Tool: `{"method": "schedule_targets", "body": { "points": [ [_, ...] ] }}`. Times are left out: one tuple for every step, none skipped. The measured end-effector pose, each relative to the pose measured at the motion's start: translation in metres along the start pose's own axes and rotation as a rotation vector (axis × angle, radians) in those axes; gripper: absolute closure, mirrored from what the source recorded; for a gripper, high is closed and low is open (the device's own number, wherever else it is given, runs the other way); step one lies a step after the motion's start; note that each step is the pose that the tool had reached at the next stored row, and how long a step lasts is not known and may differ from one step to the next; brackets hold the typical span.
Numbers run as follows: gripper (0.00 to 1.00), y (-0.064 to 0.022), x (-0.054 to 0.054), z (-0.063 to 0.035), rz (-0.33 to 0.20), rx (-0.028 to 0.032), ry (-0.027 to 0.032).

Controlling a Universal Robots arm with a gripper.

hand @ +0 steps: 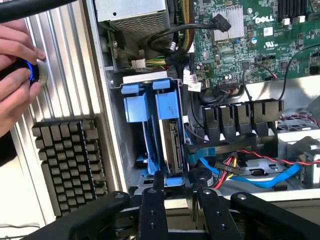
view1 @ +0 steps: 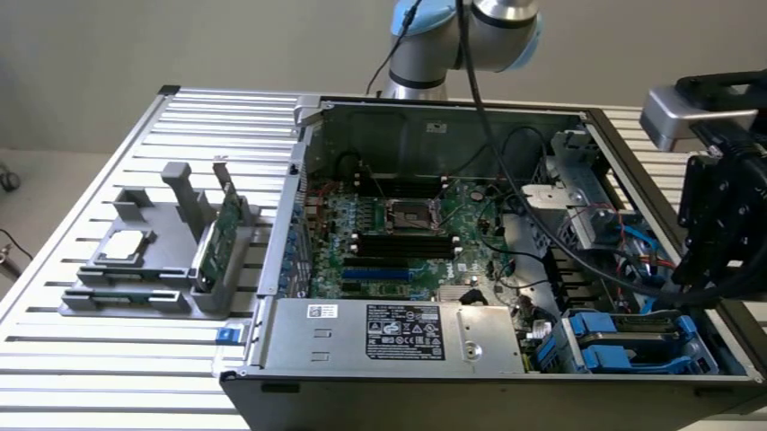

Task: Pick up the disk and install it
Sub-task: 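Insert the disk into the insertion slot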

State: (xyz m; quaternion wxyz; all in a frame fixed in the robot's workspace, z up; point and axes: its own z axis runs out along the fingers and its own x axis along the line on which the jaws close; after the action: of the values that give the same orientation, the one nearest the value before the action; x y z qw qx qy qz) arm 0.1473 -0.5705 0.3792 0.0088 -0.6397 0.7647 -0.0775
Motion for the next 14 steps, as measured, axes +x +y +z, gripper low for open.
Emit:
{"method": "schedule_targets", "body": {
  "points": [
    [0.69,0.0,0.0,-0.0001,0.016,-0.0014,0.0021],
    [0.69,0.0,0.0,-0.0003,0.031,-0.0027,0.0041],
    [0.69,0.0,0.0,-0.0004,0.049,-0.0042,0.0064],
    [0.69,0.0,0.0,-0.0006,0.064,-0.0056,0.0085],
    [0.69,-0.0001,0.0001,-0.0007,0.08,-0.007,0.0105],
    [0.69,-0.0001,0.0001,-0.0008,0.096,-0.0083,0.0126],
    [0.69,-0.0001,0.0001,-0.001,0.112,-0.0097,0.0147],
    [0.69,-0.0001,0.0001,-0.0011,0.127,-0.0111,0.0167],
    [0.69,-0.0001,0.0001,-0.0012,0.143,-0.0124,0.0188],
    [0.69,-0.0002,0.0001,-0.0014,0.16,-0.014,0.021],
    [0.69,-0.0002,0.0001,-0.0015,0.176,-0.0153,0.0231],
    [0.69,-0.0002,0.0001,-0.0016,0.192,-0.0166,0.0252],
    [0.69,-0.0002,0.0001,-0.0017,0.208,-0.018,0.0272],
    [0.69,-0.0002,0.0002,-0.0018,0.223,-0.0193,0.0292]
  ]
}}
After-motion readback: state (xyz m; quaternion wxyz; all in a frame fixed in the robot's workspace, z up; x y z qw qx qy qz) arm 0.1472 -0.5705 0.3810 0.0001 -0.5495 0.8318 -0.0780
